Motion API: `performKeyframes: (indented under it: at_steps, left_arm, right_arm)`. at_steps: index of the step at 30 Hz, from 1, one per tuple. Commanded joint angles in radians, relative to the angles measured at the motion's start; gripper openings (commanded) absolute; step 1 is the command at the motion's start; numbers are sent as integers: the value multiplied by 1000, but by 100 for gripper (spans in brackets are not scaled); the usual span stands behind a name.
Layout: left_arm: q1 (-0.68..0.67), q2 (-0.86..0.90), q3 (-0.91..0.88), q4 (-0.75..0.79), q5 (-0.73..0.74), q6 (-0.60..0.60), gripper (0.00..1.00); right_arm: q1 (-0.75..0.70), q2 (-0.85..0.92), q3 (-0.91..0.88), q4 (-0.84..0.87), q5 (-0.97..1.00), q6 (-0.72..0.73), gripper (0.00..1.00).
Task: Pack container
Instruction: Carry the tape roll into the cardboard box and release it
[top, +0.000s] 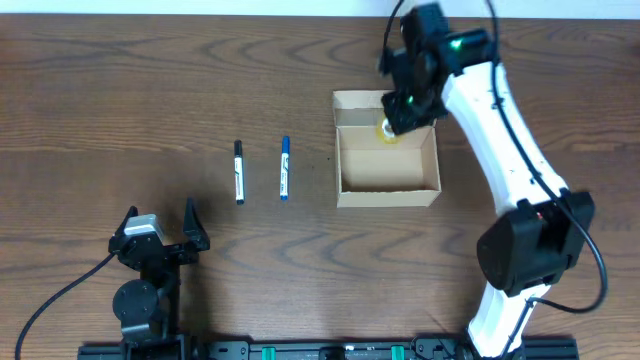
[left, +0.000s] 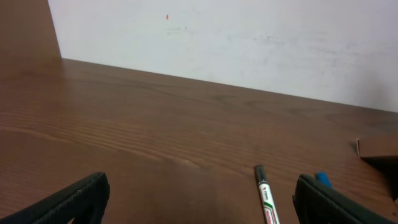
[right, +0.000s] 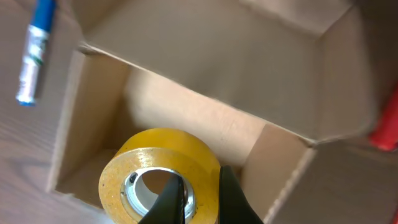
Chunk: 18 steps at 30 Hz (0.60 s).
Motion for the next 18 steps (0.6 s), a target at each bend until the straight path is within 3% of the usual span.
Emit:
performKeyframes:
  at_steps: [1, 18]
  left_arm:
    - [1, -7, -16, -38, 8, 4, 95]
    - [1, -7, -16, -38, 8, 4, 96]
  right_arm:
    - [17, 0, -109, 51, 6, 18, 2]
    - [18, 0, -425, 289, -35, 25, 1]
